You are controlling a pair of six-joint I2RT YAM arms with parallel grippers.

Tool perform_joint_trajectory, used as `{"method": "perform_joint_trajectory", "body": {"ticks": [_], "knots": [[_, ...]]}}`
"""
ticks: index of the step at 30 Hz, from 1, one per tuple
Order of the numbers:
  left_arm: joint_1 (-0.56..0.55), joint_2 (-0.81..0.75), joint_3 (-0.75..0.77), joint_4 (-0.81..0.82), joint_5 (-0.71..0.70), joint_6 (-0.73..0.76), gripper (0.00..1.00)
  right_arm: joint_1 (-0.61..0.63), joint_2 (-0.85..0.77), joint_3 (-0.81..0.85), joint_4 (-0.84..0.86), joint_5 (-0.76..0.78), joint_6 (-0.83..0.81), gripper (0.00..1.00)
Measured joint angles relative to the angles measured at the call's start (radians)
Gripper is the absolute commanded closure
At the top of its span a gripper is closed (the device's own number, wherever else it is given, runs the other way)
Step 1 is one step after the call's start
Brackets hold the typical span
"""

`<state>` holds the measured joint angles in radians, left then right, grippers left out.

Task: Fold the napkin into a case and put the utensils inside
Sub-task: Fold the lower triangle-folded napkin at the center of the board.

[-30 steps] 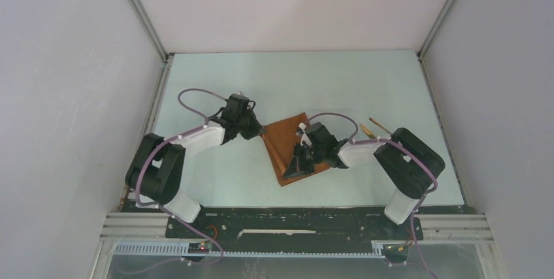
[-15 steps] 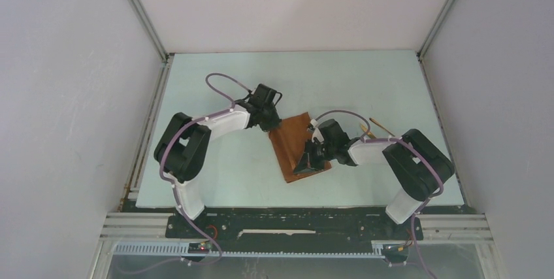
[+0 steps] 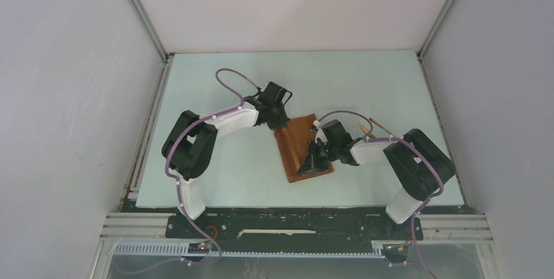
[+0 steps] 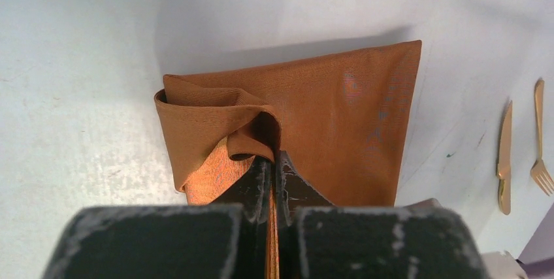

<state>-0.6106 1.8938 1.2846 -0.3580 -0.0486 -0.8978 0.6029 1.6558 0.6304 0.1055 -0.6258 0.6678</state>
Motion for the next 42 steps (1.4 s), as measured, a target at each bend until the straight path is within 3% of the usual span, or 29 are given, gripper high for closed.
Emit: {"method": "perform_joint_trajectory", "body": {"ticks": [28,36,42], "knots": [[-0.064,0.089,0.113,-0.011,-0.011,0.013,0.99,-0.016,-0.013,-0.029,0.003,0.005,-0.027,1.0],[-0.073,0.125,0.124,-0.002,-0.01,0.027,0.99,-0.031,-0.051,-0.037,-0.039,-0.014,-0.036,0.56],[-0.073,0.128,0.124,0.019,-0.01,0.035,1.0,-0.08,-0.19,-0.025,-0.211,-0.03,-0.069,0.43]]}}
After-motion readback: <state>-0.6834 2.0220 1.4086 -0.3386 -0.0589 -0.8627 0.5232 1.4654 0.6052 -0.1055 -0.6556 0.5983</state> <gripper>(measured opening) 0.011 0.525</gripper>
